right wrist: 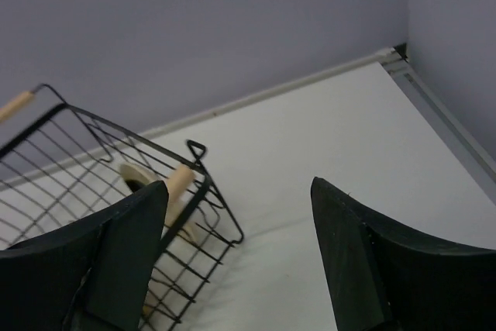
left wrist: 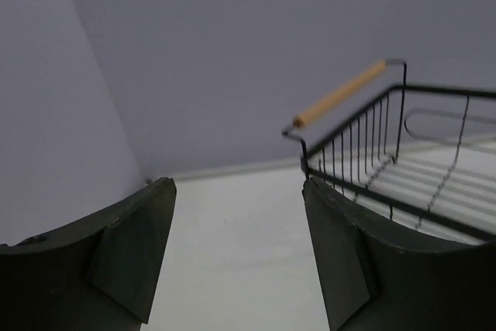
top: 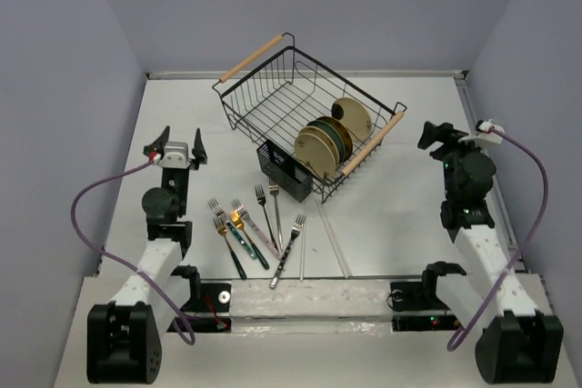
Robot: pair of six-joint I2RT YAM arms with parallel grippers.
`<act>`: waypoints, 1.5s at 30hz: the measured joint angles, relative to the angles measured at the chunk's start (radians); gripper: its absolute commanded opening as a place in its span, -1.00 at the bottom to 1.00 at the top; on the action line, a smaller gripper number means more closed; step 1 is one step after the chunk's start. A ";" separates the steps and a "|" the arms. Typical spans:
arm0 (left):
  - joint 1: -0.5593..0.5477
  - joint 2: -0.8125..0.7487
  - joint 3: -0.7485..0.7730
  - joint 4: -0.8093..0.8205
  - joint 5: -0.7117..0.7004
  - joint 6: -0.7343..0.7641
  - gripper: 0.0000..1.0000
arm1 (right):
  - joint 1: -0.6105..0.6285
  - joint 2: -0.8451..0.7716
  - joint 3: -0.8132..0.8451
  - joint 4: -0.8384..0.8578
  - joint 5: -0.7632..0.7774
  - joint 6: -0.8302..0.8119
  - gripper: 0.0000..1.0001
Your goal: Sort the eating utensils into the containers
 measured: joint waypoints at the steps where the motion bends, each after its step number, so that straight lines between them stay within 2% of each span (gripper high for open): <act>1: 0.000 -0.025 0.070 -0.028 -0.010 0.014 0.69 | 0.000 -0.073 0.042 -0.075 -0.017 0.018 0.50; 5: 0.000 -0.056 0.300 -0.314 -0.015 0.058 0.86 | 0.000 -0.245 0.232 -0.373 -0.121 0.060 0.20; 9: 0.000 -0.063 0.380 -0.654 0.026 0.109 0.95 | 0.000 -0.274 0.479 -0.697 -0.235 0.066 -0.02; 14: 0.000 -0.060 0.393 -0.958 0.027 0.147 0.98 | 0.000 -0.245 0.566 -0.988 -0.425 0.042 -0.04; 18: 0.000 -0.073 0.390 -1.027 0.031 0.149 0.98 | 0.000 -0.245 0.545 -1.157 -0.539 -0.007 -0.04; 25: 0.000 -0.046 0.390 -1.040 0.031 0.149 0.98 | 0.002 -0.259 0.478 -1.238 -0.655 -0.056 -0.03; 28: 0.000 -0.017 0.390 -1.041 0.030 0.150 0.98 | 0.041 -0.216 0.477 -1.236 -0.632 -0.057 -0.04; 32: 0.000 -0.013 0.385 -1.043 0.027 0.153 0.98 | 0.185 -0.129 0.462 -1.216 -0.510 -0.024 0.01; 35: 0.000 -0.022 0.375 -1.036 0.022 0.156 0.98 | 0.492 -0.009 0.444 -1.184 -0.290 0.039 0.03; 36: 0.000 -0.026 0.372 -1.037 0.019 0.156 0.98 | 0.650 0.074 0.446 -1.182 -0.190 0.063 0.02; 39: 0.000 -0.035 0.369 -1.036 0.013 0.157 0.98 | 0.841 0.235 0.445 -1.181 -0.051 0.115 -0.05; 41: 0.000 -0.043 0.366 -1.034 0.010 0.158 0.98 | 0.885 0.264 0.424 -1.174 0.016 0.151 -0.08; 45: 0.000 -0.055 0.357 -1.027 0.011 0.160 0.98 | 0.896 0.190 0.388 -1.167 0.097 0.207 -0.18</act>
